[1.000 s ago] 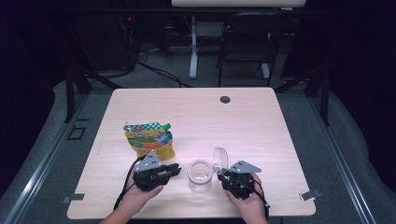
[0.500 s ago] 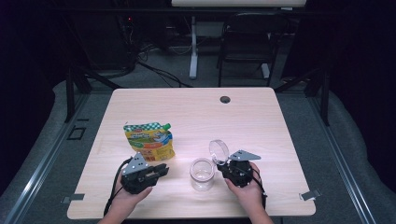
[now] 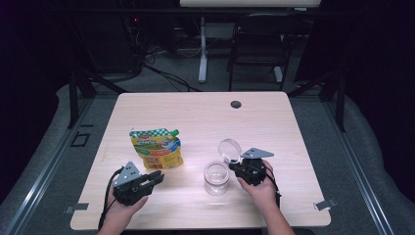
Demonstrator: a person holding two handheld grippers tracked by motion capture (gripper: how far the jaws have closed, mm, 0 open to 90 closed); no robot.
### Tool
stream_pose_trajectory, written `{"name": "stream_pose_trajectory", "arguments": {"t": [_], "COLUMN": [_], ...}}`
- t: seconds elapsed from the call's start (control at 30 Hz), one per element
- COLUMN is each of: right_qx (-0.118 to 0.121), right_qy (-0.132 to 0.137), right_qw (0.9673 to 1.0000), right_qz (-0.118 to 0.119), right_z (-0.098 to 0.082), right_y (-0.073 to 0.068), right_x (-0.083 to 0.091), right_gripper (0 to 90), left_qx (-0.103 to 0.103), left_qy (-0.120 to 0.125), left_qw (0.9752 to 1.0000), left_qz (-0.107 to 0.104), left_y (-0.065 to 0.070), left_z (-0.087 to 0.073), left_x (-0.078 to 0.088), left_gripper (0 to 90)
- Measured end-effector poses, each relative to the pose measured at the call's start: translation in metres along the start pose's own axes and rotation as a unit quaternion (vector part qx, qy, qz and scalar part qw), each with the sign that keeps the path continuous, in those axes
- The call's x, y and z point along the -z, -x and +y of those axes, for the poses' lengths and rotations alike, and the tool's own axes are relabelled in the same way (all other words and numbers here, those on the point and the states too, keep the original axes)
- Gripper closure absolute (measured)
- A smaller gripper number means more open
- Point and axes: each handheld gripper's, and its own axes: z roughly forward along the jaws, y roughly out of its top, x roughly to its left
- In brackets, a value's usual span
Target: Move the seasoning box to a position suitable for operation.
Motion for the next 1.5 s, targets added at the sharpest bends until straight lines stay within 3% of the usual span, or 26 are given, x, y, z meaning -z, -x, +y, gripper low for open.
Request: {"name": "stream_pose_trajectory", "arguments": {"t": [0.13, 0.33, 0.47, 0.57, 0.77, 1.5], "right_qx": [-0.025, -0.041, -0.074, -0.092, -0.090, -0.098], "right_qy": [-0.001, -0.006, -0.015, -0.005, 0.016, 0.010], "right_qw": [0.9997, 0.9991, 0.9972, 0.9957, 0.9958, 0.9948], "right_qz": [-0.003, -0.001, 0.003, 0.004, -0.005, 0.026], "right_z": [0.002, 0.003, -0.002, -0.004, -0.006, 0.004], "right_y": [0.010, 0.011, 0.015, 0.017, 0.017, 0.013], "right_x": [-0.003, -0.002, 0.006, 0.015, 0.024, -0.003], "right_gripper": [72.1, 72.0, 72.3, 73.5, 81.4, 83.8], "left_qx": [0.005, 0.021, 0.028, 0.033, 0.036, 0.059], "left_qy": [0.002, 0.012, 0.013, 0.016, 0.019, 0.020], "left_qw": [0.9999, 0.9992, 0.9987, 0.9984, 0.9980, 0.9953], "left_qz": [0.013, 0.033, 0.041, 0.044, 0.048, 0.075], "left_y": [-0.005, -0.016, -0.023, -0.028, -0.035, -0.046], "left_z": [-0.002, -0.004, -0.004, -0.005, -0.003, -0.013], "left_x": [0.005, 0.015, 0.017, 0.017, 0.017, 0.028], "left_gripper": [77.1, 75.8, 76.2, 76.1, 76.0, 75.8]}}
